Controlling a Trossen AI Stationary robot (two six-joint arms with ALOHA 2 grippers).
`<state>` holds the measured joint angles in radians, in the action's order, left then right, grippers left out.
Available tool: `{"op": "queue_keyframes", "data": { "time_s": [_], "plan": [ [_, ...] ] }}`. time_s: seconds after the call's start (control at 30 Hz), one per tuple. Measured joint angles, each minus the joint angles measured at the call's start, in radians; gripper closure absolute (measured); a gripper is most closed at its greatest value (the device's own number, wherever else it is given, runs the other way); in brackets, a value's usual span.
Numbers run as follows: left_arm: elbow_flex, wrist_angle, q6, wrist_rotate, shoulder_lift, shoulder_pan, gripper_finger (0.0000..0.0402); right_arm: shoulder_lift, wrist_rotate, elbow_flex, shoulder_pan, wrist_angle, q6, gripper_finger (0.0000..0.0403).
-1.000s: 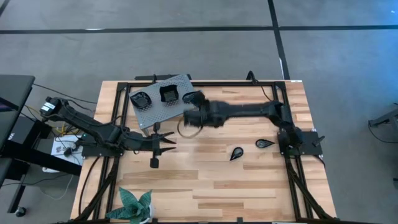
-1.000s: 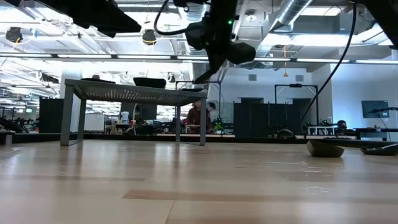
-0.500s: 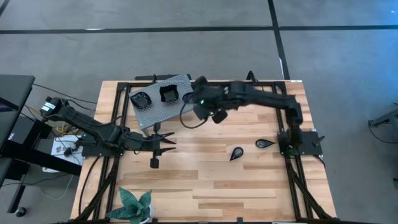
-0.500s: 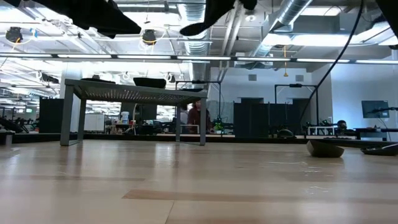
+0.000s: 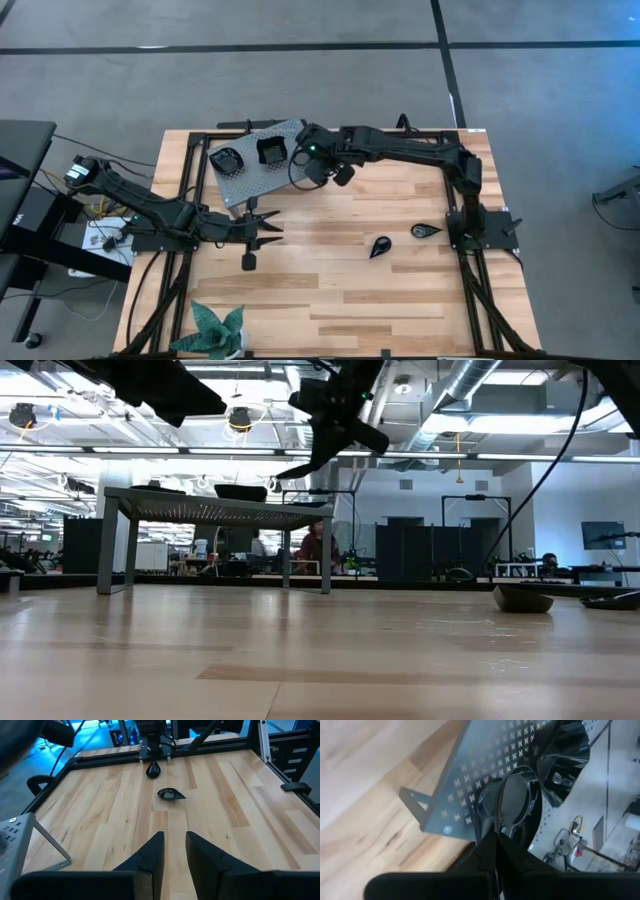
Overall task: Pick & Place Mini shaped plates
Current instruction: Stack the black drop-shaped plate on top of the black drop-shaped plate on the shelf
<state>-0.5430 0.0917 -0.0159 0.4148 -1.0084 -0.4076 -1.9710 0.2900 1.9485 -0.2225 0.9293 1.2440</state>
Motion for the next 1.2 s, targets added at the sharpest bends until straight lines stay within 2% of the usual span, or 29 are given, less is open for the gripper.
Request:
{"op": "queue_keyframes", "data": {
  "time_s": [0.13, 0.53, 0.97, 1.07, 1.2],
  "plan": [
    [0.000, 0.002, -0.002, 0.000, 0.000, 0.000, 0.0321, -0.001, -0.033, -0.020, -0.018, -0.008, 0.072, 0.0397],
    [0.000, 0.014, -0.005, 0.000, 0.000, 0.000, 0.0321, -0.039, -0.056, -0.022, -0.034, -0.023, 0.069, 0.0400],
    [0.000, 0.014, -0.005, 0.000, 0.000, 0.000, 0.0321, -0.049, -0.027, -0.023, -0.042, -0.040, 0.059, 0.0358],
    [0.000, 0.014, -0.004, 0.000, 0.000, 0.000, 0.0321, -0.049, -0.027, -0.023, -0.043, -0.044, 0.005, 0.0351],
    [0.000, 0.014, -0.003, 0.000, 0.000, 0.000, 0.0321, -0.049, -0.021, -0.023, -0.024, -0.040, -0.150, 0.0348]
  ]
}}
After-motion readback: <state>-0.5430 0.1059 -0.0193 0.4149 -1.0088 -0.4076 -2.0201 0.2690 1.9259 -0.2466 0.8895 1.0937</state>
